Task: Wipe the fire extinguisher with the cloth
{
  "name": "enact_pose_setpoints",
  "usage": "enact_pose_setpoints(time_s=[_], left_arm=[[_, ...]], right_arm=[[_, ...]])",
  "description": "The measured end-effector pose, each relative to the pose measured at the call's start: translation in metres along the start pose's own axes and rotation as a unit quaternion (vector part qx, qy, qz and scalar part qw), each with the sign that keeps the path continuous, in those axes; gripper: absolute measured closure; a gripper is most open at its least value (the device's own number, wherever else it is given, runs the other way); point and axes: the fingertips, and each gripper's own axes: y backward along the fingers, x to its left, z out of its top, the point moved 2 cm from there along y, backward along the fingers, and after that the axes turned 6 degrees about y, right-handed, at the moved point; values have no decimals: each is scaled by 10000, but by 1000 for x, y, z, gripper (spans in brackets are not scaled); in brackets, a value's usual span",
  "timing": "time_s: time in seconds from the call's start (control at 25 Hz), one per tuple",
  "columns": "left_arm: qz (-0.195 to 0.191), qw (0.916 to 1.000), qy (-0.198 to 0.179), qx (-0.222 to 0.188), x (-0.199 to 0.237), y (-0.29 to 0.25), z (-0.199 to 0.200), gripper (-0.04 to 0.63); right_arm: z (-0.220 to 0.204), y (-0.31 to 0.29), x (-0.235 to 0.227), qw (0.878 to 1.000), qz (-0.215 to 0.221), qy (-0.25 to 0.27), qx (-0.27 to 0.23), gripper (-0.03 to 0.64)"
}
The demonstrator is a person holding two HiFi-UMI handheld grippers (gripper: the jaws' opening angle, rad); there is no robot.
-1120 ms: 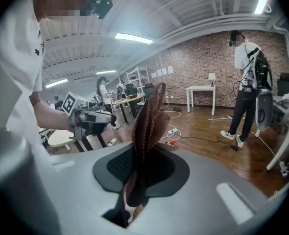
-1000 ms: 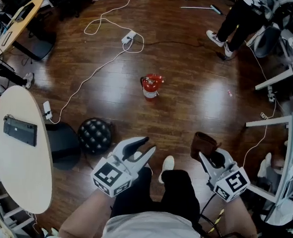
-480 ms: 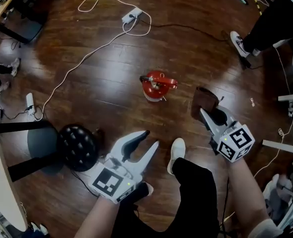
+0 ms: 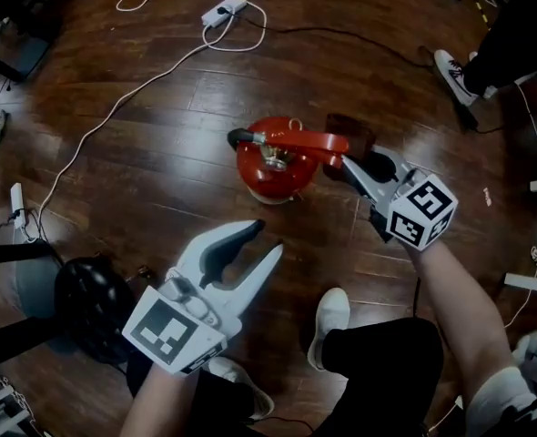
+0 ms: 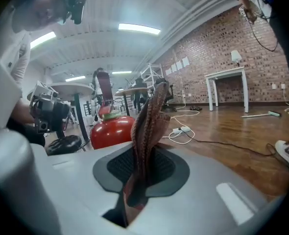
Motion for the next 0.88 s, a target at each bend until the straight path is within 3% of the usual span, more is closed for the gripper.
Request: enact_pose_setpoints(time_s=[0.28,0.64,0.88], left_arm=[[-295,9995,104,14,20,-16,-33,480],[-445,9988,-151,147,23,-14,-48,480],[-432,9985,-180,282,25,-11,-51,480]], right_arm=[[-46,-33,5,9988,315,359,91,563],[-178,-66,25,9910,415,119,1266,563],[-215,-77,31,9827,445,89,1797,565]])
